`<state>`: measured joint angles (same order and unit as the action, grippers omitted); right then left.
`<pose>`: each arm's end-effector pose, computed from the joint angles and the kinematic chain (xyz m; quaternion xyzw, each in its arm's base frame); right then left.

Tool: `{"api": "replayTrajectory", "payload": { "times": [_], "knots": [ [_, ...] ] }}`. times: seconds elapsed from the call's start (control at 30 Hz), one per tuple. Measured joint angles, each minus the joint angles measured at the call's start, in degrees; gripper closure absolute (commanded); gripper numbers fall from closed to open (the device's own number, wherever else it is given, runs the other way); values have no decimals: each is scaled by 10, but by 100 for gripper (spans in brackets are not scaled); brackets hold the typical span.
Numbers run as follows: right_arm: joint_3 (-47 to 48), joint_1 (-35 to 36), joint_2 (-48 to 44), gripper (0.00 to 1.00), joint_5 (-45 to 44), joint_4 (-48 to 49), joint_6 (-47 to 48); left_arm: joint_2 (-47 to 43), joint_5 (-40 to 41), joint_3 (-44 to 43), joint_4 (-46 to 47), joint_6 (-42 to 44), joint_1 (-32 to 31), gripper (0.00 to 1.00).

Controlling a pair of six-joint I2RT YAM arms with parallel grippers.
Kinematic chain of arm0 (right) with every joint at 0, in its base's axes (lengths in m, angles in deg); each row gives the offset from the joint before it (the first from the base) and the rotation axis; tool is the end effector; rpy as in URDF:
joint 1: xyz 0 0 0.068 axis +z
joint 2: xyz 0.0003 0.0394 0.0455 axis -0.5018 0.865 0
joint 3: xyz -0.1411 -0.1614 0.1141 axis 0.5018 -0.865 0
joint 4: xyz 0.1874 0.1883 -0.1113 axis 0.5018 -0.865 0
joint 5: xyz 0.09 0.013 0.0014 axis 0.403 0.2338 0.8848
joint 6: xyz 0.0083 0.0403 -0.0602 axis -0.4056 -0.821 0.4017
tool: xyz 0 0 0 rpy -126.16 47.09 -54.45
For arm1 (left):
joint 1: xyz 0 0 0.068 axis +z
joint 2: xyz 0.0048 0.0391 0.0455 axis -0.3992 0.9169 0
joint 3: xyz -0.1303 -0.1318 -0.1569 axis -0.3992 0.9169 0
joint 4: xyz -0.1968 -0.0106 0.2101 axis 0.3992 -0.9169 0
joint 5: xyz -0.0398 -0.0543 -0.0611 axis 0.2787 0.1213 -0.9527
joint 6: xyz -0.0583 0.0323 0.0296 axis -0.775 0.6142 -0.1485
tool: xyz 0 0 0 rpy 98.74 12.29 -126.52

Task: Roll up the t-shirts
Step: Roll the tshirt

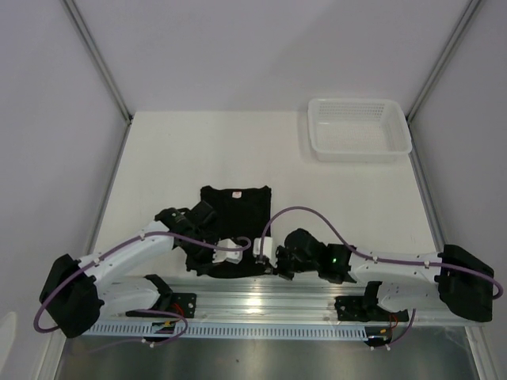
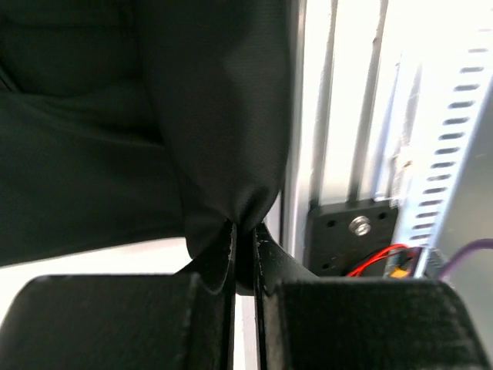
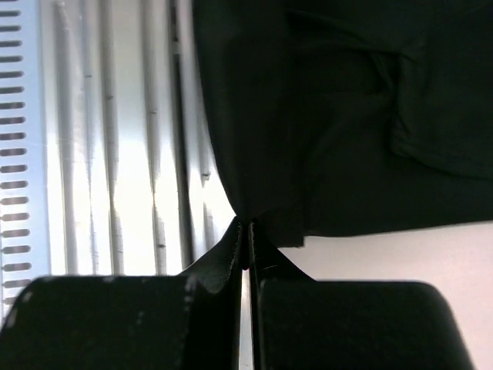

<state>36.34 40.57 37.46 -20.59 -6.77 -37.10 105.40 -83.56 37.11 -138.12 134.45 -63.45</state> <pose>0.0865 0.2784 0.1333 -0.6300 0.6247 0.2809 0.3659 0.1420 -0.1494 0.1379 0.6854 0.6983 -0.1928 0.0734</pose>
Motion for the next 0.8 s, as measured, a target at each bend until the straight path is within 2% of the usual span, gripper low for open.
{"api": "replayTrajectory", "payload": {
  "times": [0.13,0.27,0.5,0.67,0.8],
  "knots": [
    [0,-93,5,100,81,-21,4,51,-33,-41,-16,8,9,90],
    [15,-140,36,100,155,-48,14,105,-55,-74,-35,37,34,88],
    [61,-193,115,100,242,-76,31,173,-66,-97,-64,85,73,78],
    [94,-219,144,100,266,-92,43,216,-71,-133,-74,105,111,71],
    [127,-231,187,100,275,-105,54,236,-71,-145,-73,111,134,62]
  ]
}}
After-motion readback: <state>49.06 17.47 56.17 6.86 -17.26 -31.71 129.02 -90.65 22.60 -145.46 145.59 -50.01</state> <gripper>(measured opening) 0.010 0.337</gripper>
